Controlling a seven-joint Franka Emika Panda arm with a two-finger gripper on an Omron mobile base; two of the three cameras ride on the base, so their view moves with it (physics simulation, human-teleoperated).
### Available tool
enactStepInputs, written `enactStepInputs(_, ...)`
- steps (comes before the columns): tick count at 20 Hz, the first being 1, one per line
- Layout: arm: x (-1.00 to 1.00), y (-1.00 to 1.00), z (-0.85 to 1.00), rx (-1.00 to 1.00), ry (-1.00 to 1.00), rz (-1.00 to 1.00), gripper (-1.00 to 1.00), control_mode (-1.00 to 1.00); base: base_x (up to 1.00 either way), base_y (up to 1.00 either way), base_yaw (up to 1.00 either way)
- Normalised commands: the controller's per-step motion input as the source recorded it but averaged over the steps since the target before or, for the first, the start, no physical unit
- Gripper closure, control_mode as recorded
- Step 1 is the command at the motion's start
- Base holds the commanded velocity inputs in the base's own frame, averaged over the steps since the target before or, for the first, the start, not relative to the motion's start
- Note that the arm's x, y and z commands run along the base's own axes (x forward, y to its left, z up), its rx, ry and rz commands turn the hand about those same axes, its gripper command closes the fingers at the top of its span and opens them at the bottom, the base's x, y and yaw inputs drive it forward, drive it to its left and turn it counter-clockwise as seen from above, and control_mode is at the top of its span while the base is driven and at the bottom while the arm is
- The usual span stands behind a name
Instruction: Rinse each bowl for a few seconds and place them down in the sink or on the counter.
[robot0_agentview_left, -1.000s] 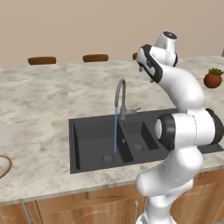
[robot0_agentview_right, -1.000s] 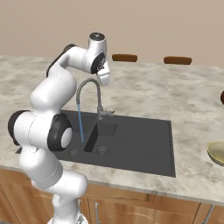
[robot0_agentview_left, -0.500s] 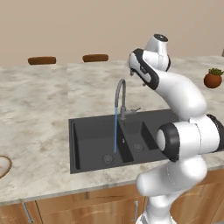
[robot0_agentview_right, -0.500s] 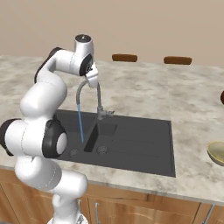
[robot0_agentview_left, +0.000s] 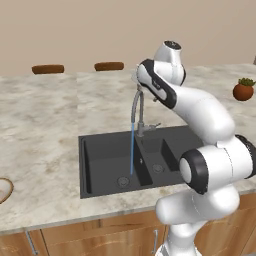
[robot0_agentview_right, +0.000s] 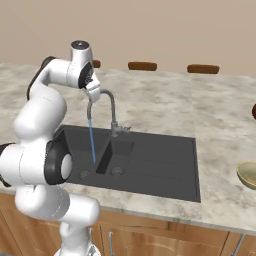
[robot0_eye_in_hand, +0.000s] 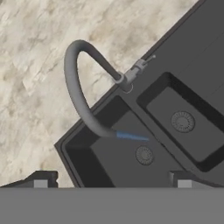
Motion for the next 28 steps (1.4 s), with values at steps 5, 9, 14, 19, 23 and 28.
enactStepInputs(5, -0.22, 0.45, -0.06, -0.01, 0.00, 0.08, -1.00, -1.00, 0.00, 0.00, 0.00)
enactStepInputs(9, -0.18, 0.40, -0.10, 0.00, 0.00, 0.06, -1.00, -1.00, 0.00, 0.00, 0.00)
enactStepInputs(14, -0.19, 0.41, -0.10, 0.00, 0.00, 0.06, -1.00, -1.00, 0.00, 0.00, 0.00)
enactStepInputs(19, -0.19, 0.39, -0.12, 0.00, 0.00, 0.07, -1.00, -1.00, 0.00, 0.00, 0.00)
enactStepInputs(23, -0.17, 0.36, -0.06, 0.00, 0.00, 0.11, -1.00, -1.00, 0.00, 0.00, 0.00)
enactStepInputs(28, -0.12, 0.30, -0.09, 0.00, 0.00, 0.19, -1.00, -1.00, 0.00, 0.00, 0.00)
